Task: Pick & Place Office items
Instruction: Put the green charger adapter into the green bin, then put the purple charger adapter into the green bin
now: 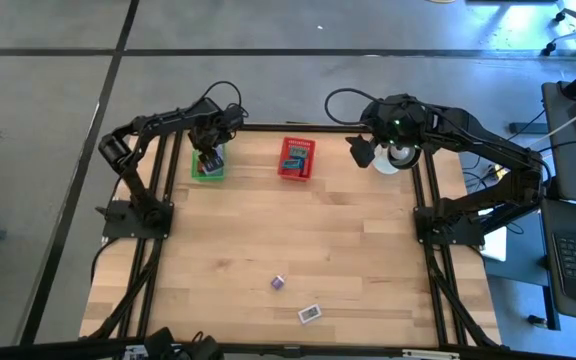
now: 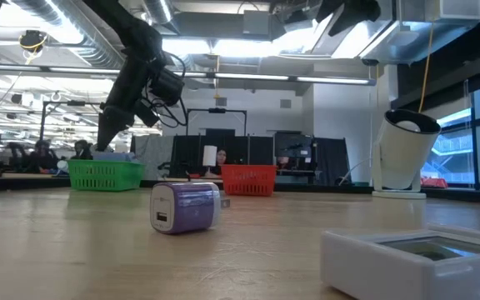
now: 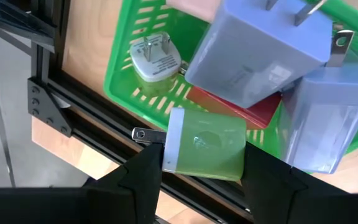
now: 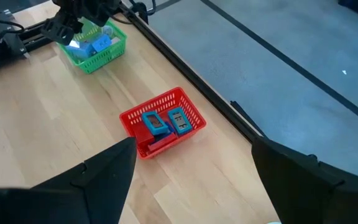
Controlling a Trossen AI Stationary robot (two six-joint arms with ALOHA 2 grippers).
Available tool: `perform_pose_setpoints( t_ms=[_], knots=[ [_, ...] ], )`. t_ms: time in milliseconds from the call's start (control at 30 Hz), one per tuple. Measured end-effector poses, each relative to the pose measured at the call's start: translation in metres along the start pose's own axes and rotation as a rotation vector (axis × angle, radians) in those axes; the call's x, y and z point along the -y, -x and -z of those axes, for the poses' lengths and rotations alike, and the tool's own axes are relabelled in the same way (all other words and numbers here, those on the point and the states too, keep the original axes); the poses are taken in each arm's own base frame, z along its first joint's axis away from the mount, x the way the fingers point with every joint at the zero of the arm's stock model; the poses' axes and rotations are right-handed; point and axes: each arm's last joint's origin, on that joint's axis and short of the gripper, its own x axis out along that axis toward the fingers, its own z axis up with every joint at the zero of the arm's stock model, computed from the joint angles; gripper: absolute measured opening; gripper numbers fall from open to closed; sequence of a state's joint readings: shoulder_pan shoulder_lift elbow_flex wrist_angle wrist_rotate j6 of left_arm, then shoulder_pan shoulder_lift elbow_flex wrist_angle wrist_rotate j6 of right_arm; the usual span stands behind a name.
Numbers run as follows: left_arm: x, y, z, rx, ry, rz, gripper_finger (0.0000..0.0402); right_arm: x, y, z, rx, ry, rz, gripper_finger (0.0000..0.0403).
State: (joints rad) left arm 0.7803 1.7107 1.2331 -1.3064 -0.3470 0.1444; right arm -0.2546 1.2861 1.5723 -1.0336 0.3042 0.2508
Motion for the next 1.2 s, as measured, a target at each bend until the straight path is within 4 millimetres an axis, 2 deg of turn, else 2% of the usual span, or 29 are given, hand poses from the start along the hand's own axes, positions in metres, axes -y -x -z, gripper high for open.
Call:
perform_pose_setpoints(
  t_ms=[267, 633, 867, 1033, 1200],
  knots=[
    [0.000, 0.000, 0.000, 0.001, 0.003, 0.001, 0.0184, 0.000, 0.000, 0.000, 0.001, -0.002, 0.002, 0.0320],
    [-0.001, 0.000, -0.002, 0.017, 0.038, -0.003, 0.0228, 0.000, 0.000, 0.000, 0.001, -0.002, 0.002, 0.0320],
    [0.003, 0.002, 0.000, 0.011, 0.071, -0.005, 0.0233, 0.000, 0.000, 0.000, -0.002, -0.003, -0.009, 0.0320],
    [0.015, 0.020, 0.005, 0.081, 0.104, -0.033, 0.0225, -0.001, -0.001, 0.000, -0.005, -0.026, -0.010, 0.0320],
    [0.031, 0.058, 0.014, 0.233, 0.168, -0.020, 0.0219, -0.001, -0.001, 0.000, -0.008, -0.042, -0.018, 0.0321]
  ],
)
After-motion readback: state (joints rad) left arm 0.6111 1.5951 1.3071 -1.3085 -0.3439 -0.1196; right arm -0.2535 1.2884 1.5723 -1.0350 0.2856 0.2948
